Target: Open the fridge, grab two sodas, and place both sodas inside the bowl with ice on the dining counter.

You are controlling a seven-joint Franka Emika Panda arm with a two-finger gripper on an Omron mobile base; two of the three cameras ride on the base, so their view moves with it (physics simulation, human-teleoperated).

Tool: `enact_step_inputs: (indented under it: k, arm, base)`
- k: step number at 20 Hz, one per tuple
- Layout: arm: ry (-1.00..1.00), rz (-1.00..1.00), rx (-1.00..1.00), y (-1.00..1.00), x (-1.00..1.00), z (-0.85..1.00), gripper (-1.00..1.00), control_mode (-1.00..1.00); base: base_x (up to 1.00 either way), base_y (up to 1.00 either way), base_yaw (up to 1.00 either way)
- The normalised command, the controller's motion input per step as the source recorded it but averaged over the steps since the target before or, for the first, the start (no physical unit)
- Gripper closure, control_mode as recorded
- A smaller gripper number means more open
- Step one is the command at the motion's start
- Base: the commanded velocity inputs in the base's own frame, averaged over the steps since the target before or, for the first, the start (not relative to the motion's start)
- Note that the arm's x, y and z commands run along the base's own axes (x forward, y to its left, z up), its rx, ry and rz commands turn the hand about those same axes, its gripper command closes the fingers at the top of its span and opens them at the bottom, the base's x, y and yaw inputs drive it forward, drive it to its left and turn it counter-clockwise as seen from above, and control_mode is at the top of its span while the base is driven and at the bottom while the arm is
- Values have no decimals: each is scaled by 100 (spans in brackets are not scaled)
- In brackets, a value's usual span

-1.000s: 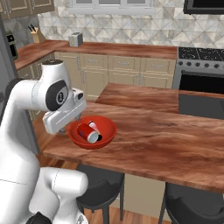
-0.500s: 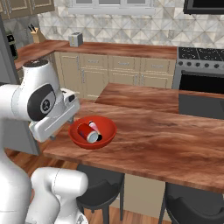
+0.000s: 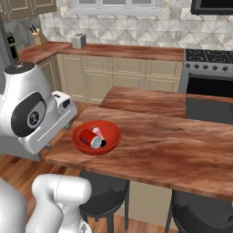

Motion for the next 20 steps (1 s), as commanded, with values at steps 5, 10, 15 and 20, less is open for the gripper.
enact_step_inputs:
  k: [5, 10, 15, 20]
  arm:
    - [-8, 0, 0, 0, -33, 12, -100, -100]
    - [-6, 0, 0, 0, -34, 6, -100, -100]
    - [0, 0, 0, 7, -24, 0, -100, -100]
    - [0, -1, 0, 23, -5, 0, -100, -100]
  base:
    - [0, 0, 0]
    - [0, 0, 0]
    - [0, 0, 0]
    - [0, 0, 0]
